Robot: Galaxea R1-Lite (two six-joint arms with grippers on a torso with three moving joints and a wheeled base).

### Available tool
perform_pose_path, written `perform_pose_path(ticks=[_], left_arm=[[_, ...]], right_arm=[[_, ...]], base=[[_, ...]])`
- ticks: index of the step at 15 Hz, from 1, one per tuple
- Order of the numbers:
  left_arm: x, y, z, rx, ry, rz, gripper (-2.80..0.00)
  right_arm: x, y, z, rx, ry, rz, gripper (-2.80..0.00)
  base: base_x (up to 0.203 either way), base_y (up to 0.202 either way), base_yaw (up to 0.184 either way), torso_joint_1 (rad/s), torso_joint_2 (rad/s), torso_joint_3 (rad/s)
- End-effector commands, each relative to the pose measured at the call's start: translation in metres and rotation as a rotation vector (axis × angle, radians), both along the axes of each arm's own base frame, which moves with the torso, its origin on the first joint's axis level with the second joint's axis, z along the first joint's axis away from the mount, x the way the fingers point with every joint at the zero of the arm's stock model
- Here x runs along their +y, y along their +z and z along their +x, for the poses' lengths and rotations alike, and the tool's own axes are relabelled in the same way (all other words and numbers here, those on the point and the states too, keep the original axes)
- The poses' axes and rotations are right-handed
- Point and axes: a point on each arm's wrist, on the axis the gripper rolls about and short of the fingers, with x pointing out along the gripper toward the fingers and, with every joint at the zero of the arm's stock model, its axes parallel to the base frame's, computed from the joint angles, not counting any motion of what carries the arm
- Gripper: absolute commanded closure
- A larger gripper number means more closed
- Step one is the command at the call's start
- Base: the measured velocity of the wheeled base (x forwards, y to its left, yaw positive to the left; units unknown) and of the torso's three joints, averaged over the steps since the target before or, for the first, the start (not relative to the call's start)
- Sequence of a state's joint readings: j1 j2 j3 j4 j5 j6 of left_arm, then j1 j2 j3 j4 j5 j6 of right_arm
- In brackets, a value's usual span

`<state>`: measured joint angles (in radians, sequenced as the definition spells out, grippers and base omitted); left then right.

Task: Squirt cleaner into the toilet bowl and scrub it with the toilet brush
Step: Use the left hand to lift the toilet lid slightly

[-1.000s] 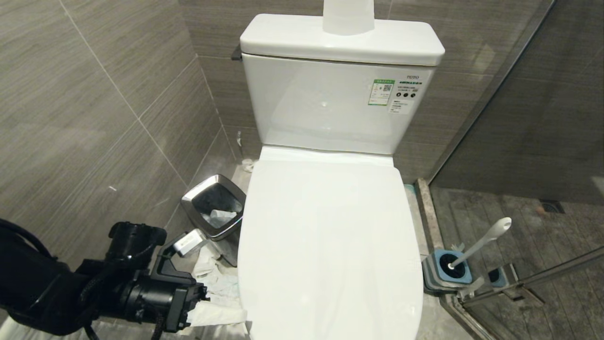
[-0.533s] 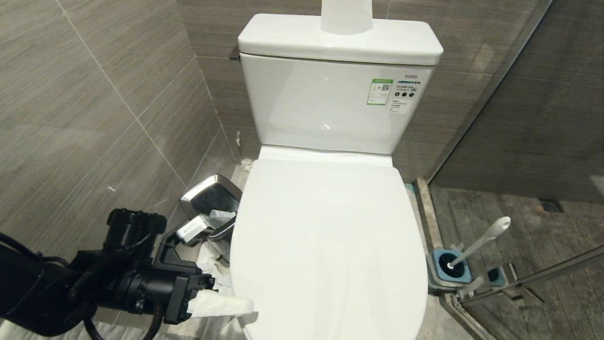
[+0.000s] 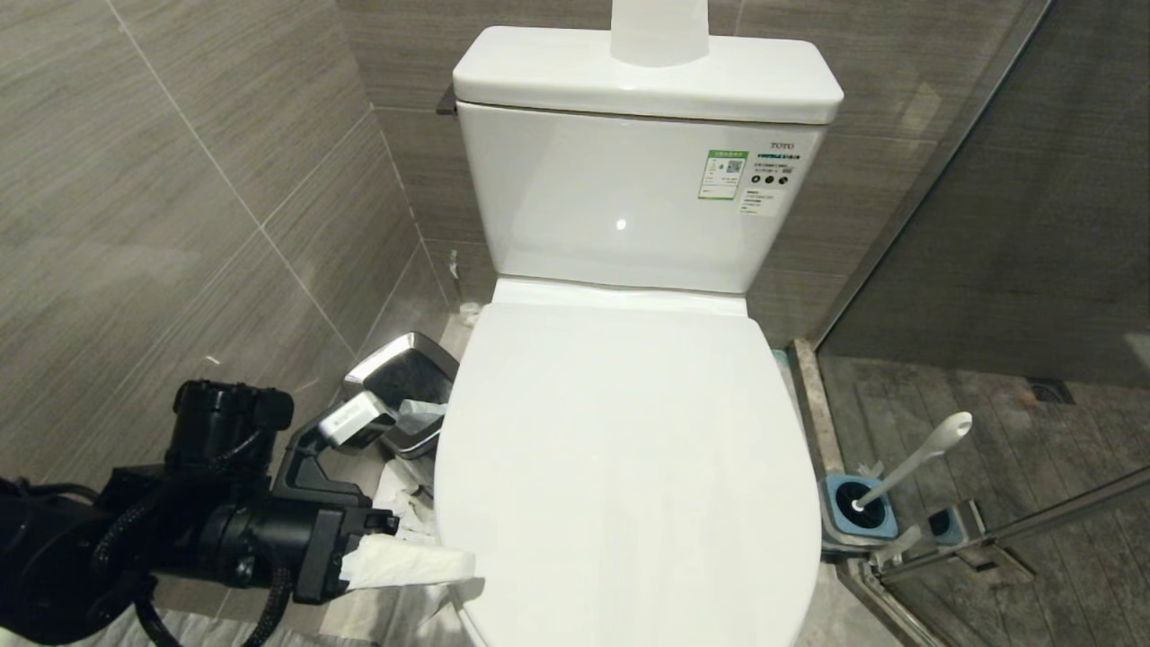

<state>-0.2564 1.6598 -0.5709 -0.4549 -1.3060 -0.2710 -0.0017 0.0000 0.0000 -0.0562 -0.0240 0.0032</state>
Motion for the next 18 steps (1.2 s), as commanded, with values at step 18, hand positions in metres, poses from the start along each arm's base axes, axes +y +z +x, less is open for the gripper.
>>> perform_pose_path(ticks=[18], left_arm=[[-0.008,0.088,0.020,-0.027,0.028,-0.105,-2.80]], right_arm=[[0.000,-0.007,0.002,0.024,0.000,0.000,0.00]], base=[[0.000,0.000,0.000,0.000,0.00,0.000]])
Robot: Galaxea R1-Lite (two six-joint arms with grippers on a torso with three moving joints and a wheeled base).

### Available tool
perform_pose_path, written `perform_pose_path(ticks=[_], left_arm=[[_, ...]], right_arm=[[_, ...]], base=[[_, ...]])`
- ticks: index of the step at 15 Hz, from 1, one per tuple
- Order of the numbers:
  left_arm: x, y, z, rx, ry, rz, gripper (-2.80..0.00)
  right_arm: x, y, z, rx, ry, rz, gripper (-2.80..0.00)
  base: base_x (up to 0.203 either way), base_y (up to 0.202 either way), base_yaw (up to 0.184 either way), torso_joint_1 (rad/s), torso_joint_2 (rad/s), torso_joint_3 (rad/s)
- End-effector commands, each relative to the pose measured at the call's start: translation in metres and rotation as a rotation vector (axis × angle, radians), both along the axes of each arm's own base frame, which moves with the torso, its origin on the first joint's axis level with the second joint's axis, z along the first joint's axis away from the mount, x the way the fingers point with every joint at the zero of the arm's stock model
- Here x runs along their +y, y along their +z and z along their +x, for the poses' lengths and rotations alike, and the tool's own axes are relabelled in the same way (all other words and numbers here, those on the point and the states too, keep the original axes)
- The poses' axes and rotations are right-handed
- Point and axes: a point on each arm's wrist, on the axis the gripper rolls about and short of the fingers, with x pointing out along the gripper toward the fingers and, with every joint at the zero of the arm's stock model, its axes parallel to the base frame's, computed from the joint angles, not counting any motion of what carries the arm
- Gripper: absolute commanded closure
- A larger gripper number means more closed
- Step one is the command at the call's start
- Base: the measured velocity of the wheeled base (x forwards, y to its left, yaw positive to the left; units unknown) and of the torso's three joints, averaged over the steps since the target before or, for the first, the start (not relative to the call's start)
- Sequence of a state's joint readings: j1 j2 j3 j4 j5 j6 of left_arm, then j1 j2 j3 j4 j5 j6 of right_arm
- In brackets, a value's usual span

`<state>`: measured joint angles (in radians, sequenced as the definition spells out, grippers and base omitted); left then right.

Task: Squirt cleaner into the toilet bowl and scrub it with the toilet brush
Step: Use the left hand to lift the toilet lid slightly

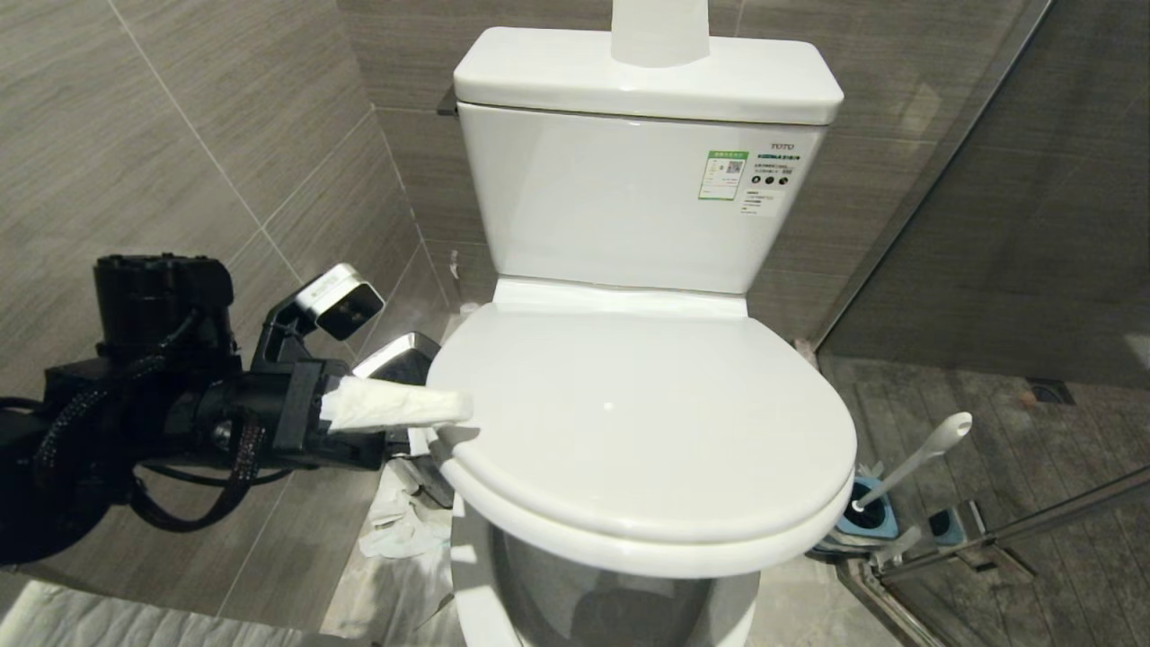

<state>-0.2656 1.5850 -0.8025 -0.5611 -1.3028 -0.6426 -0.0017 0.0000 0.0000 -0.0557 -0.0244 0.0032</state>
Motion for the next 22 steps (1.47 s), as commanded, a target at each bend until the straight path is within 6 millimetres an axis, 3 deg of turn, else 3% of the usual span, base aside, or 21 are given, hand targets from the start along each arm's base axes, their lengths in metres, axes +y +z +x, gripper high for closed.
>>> perform_pose_path(ticks=[1,15,19,22], left_arm=[[-0.001,0.012,0.000,0.002,-0.004,-0.026,-2.80],[-0.007,0.065,0.003,-0.073,-0.021,-0.120,-2.80],[-0.014,0.095,0.010,-0.069,-0.015,-0.160,-2.80],[-0.021,0.105,0.022,-0.091,0.001,-0.180,-2.80]], right_arm=[[0.000,-0.007,0.002,0.024,0.000,0.000,0.00],[0.000,-0.007,0.002,0.024,0.000,0.000,0.00],[0.000,-0.007,0.002,0.025,0.000,0.000,0.00],[0.000,-0.007,0.002,0.025,0.000,0.000,0.00]], base=[[0.000,0.000,0.000,0.000,0.00,0.000],[0.000,0.000,0.000,0.000,0.00,0.000],[0.000,0.000,0.000,0.000,0.00,0.000],[0.000,0.000,0.000,0.000,0.00,0.000]])
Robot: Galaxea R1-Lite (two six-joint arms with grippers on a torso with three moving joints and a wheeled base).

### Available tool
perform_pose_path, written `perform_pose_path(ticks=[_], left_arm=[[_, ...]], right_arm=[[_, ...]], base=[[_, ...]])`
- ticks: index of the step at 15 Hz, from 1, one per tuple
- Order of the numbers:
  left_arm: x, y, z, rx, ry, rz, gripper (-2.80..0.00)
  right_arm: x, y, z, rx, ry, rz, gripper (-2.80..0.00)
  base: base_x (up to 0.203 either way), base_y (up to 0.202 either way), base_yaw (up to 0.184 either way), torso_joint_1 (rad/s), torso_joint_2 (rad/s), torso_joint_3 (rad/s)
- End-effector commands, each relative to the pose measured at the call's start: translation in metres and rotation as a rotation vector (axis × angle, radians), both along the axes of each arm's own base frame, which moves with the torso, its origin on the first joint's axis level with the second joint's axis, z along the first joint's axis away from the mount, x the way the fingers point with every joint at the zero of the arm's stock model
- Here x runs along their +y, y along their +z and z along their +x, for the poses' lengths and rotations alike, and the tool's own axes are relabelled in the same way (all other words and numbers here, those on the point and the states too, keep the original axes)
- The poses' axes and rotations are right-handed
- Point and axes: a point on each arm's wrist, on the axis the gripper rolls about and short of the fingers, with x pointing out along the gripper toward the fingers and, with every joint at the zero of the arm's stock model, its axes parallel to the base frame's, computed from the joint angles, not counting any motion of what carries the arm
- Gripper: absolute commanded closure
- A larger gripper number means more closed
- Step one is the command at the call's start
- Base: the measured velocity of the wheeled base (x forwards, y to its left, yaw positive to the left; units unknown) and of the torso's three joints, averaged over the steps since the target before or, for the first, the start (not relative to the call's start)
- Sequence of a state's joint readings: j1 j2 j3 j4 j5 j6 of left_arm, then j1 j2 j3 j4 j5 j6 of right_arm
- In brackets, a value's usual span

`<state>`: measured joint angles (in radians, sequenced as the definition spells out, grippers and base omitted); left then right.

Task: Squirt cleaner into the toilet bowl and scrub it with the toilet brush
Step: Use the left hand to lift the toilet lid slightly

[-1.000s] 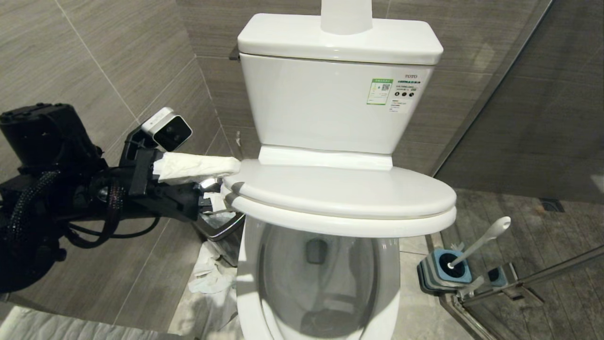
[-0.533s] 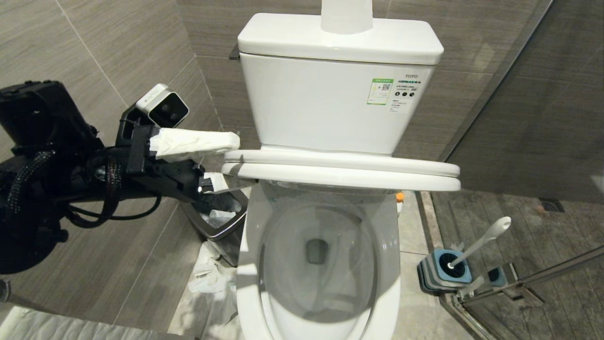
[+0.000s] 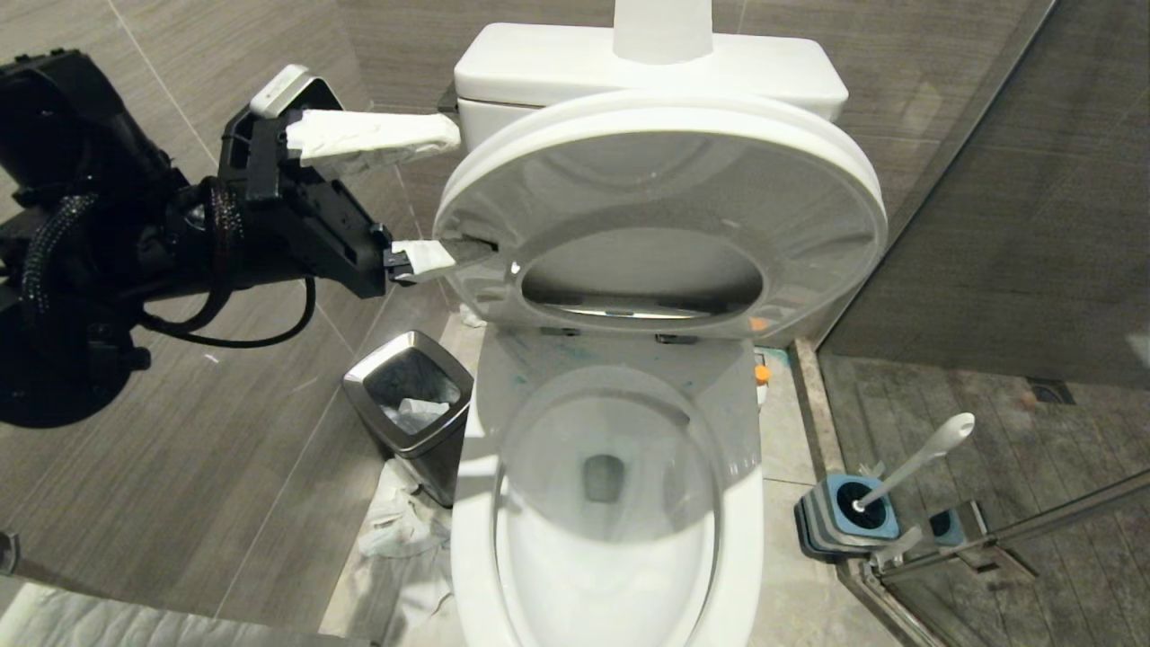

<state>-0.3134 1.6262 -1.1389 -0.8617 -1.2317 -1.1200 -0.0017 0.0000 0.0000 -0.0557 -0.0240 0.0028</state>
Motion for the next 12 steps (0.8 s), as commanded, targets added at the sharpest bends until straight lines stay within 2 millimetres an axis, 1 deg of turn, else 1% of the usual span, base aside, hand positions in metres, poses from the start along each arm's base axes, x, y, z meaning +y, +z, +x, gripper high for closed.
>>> perform_pose_path(ticks=[1,4,6,8,11,12], left_arm=[[-0.004,0.002,0.008,-0.009,-0.004,-0.004,-2.80],[-0.010,0.005,0.018,-0.068,0.020,-0.036,-2.80],[-0.015,0.010,0.019,-0.116,0.043,-0.076,-2.80],[-0.016,0.009,0.021,-0.136,0.049,-0.086,-2.80],[-0.019,0.004,0.031,-0.167,0.052,-0.095,-2.80],[-0.021,0.005,0.034,-0.200,0.060,-0.104,-2.80]], right_arm=[[0.000,-0.007,0.002,0.024,0.000,0.000,0.00],[0.000,-0.007,0.002,0.024,0.000,0.000,0.00],[0.000,-0.007,0.002,0.022,0.000,0.000,0.00],[0.000,-0.007,0.002,0.025,0.000,0.000,0.00],[0.000,-0.007,0.002,0.024,0.000,0.000,0.00],[0.000,-0.007,0.002,0.023,0.000,0.000,0.00]], base=[[0.000,0.000,0.000,0.000,0.00,0.000],[0.000,0.000,0.000,0.000,0.00,0.000],[0.000,0.000,0.000,0.000,0.00,0.000],[0.000,0.000,0.000,0.000,0.00,0.000],[0.000,0.000,0.000,0.000,0.00,0.000],[0.000,0.000,0.000,0.000,0.00,0.000]])
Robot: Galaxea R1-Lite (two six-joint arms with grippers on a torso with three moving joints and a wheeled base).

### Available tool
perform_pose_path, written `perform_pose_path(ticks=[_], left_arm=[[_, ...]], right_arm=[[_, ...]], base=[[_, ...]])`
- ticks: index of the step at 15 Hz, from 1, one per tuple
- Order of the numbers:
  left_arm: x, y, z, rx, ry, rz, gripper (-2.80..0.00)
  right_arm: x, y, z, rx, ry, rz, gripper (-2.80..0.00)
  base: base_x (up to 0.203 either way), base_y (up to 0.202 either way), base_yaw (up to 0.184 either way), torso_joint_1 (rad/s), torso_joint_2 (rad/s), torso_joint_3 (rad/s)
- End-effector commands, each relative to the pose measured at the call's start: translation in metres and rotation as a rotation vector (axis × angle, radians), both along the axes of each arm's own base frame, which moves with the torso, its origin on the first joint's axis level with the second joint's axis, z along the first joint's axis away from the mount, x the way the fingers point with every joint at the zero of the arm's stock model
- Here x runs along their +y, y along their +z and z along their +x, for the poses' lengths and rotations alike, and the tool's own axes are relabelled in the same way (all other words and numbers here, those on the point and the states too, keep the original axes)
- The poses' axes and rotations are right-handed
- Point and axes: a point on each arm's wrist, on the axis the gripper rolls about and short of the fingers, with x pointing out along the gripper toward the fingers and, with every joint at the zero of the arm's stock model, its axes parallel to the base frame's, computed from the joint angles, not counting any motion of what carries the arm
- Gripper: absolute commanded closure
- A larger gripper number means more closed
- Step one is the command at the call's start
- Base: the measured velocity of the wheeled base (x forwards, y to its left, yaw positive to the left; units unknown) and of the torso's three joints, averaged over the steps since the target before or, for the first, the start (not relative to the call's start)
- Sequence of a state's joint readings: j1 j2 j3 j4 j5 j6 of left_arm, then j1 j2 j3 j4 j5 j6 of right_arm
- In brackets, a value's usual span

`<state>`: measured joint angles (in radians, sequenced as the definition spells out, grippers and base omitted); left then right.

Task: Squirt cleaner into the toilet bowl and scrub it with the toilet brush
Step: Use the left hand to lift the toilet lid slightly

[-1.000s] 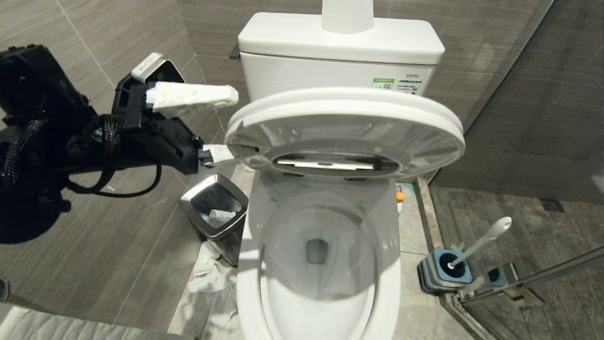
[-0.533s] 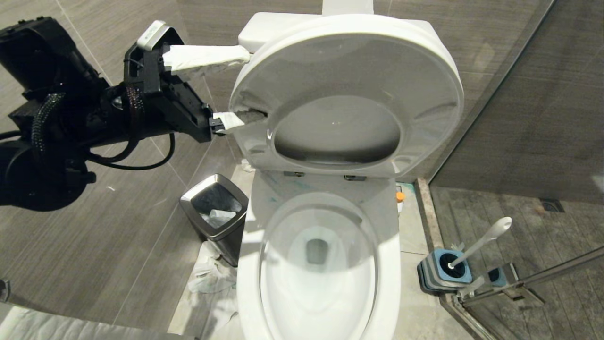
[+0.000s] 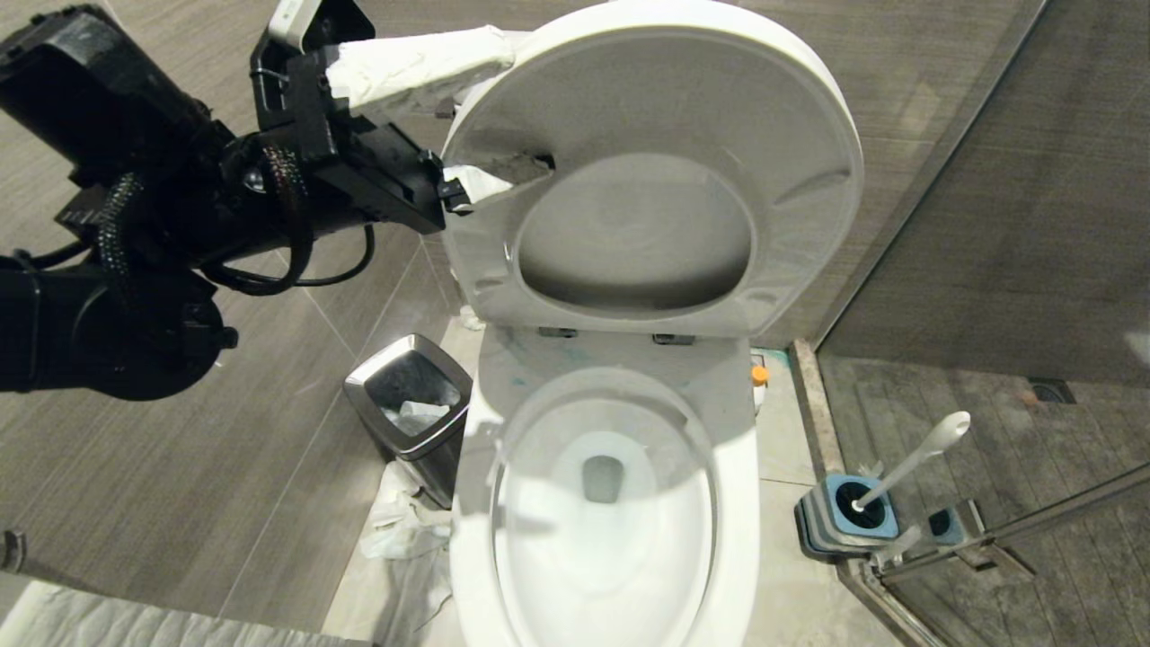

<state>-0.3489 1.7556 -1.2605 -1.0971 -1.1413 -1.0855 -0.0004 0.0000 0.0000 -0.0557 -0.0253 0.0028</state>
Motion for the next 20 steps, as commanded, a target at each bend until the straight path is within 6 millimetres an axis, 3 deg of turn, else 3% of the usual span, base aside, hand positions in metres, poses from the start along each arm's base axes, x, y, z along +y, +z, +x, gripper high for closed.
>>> perform_pose_path(ticks=[1,11,16,20], left_arm=[[-0.003,-0.008,0.013,0.015,0.015,0.003,-2.80],[-0.006,-0.018,0.060,-0.201,0.135,-0.008,-2.80],[-0.002,-0.014,0.083,-0.160,0.276,-0.040,-2.80],[-0.002,-0.024,0.109,-0.160,0.408,-0.023,-2.80]], right_arm=[[0.000,-0.007,0.002,0.024,0.000,0.000,0.00],[0.000,-0.007,0.002,0.024,0.000,0.000,0.00],[0.000,-0.007,0.002,0.025,0.000,0.000,0.00],[0.000,-0.007,0.002,0.024,0.000,0.000,0.00]], base=[[0.000,0.000,0.000,0.000,0.00,0.000],[0.000,0.000,0.000,0.000,0.00,0.000],[0.000,0.000,0.000,0.000,0.00,0.000],[0.000,0.000,0.000,0.000,0.00,0.000]])
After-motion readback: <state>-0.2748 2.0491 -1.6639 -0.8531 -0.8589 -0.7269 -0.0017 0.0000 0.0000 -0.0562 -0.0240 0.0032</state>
